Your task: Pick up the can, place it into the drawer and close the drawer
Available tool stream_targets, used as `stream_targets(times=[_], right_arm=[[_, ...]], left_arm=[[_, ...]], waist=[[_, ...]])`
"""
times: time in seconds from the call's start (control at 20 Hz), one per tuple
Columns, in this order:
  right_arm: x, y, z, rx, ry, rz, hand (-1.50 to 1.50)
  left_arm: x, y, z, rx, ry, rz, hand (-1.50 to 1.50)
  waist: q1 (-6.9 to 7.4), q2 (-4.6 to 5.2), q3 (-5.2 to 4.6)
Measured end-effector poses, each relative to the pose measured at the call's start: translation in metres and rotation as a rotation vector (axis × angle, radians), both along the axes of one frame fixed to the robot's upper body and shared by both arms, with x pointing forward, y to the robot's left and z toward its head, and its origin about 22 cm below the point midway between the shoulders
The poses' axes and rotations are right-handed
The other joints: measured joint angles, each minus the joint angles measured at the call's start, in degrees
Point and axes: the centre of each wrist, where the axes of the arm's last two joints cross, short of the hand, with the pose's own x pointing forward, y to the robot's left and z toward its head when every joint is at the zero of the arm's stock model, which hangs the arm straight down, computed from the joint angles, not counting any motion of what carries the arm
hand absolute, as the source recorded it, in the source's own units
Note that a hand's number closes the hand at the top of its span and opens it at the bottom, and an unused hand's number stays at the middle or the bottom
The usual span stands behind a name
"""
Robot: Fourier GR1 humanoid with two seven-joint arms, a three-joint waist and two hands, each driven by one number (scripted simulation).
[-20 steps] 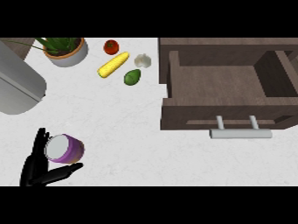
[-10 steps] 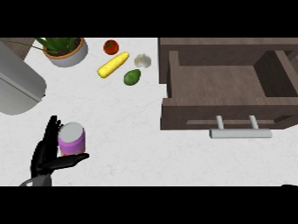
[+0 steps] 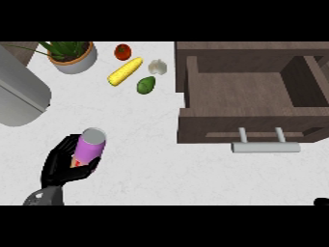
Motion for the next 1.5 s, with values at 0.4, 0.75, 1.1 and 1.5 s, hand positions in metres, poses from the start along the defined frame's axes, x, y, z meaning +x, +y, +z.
stream_targets(times=[0.4,0.75,1.1,1.5], right_arm=[[0.001,0.005,0.003,-0.015,-0.01,-0.006,-1.5],[0.005,0.015,0.002,-0.019,-0.02,-0.011,-1.5],[0.0,0.014,0.008,-0.031,-0.023,-0.024,-1.5],[-0.002,0.011,0.01,-0.038,-0.024,-0.037,-1.5]], left_arm=[[0.038,-0.036,0.014,-0.031,-0.058,-0.045,1.5],[0.093,-0.088,0.044,-0.053,-0.096,-0.064,1.5],[0.129,-0.123,0.093,-0.025,-0.124,-0.133,1.5],[0.156,-0.165,0.172,0.01,-0.169,-0.217,1.5]], waist=[[-0.18,0.07,-0.02],[-0.49,0.16,-0.05],[-0.15,-0.03,0.0],[0.12,-0.21,0.03]])
